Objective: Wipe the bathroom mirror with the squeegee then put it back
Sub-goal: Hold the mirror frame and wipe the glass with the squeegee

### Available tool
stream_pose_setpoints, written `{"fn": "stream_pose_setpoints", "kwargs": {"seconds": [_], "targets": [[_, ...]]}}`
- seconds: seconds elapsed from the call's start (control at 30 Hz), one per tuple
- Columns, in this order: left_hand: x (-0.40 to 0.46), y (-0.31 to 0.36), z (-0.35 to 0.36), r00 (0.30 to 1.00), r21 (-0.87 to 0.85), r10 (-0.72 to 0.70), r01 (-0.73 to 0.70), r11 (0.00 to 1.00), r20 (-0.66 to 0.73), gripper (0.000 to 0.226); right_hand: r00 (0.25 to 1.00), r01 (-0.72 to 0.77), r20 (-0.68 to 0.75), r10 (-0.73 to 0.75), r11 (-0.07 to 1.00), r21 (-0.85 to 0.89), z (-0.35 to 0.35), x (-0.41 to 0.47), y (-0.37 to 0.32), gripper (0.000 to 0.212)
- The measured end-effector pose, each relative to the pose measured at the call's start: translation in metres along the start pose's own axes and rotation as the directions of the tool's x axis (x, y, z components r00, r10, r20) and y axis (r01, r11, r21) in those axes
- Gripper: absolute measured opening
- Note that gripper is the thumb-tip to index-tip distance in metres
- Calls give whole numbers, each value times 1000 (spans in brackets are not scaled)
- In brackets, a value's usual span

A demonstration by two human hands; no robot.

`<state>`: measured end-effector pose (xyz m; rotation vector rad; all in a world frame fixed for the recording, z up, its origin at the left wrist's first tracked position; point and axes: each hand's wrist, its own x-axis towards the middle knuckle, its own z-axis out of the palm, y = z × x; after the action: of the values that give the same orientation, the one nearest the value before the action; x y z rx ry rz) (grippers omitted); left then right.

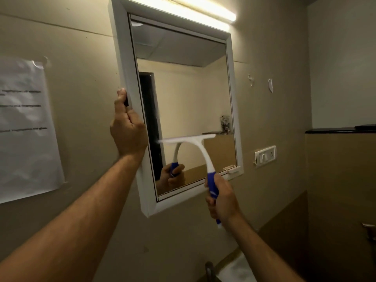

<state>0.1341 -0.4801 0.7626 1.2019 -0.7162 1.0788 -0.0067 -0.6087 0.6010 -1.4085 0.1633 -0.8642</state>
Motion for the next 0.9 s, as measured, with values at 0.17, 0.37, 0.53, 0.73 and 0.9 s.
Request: {"fn": "stream_pose_setpoints", "kwargs": {"seconds": [0.17, 0.37, 0.53, 0.73, 0.9], "targets": [[37, 16, 6, 1000, -6, -25, 25, 1000, 7, 42, 991, 116, 51, -122, 988, 102, 18, 35, -72, 20], [100, 43, 36, 999, 22, 14, -13, 1000, -36, 45, 959, 244, 95, -265, 951, 189, 16, 73, -155, 20], [111, 42, 48, 996, 81, 7, 0, 997, -84, 46, 970, 220, 76, -230, 967, 129, 4, 79, -143, 20], [106, 34, 48, 995, 165, 66, -52, 985, -79, 45, 954, 298, 6, -299, 953, 46, -9, 83, -140, 23], [103, 33, 47, 989, 212, 123, -104, 972, -77, 46, 901, 434, 0, -434, 900, 41, 1, 117, -202, 27]]}}
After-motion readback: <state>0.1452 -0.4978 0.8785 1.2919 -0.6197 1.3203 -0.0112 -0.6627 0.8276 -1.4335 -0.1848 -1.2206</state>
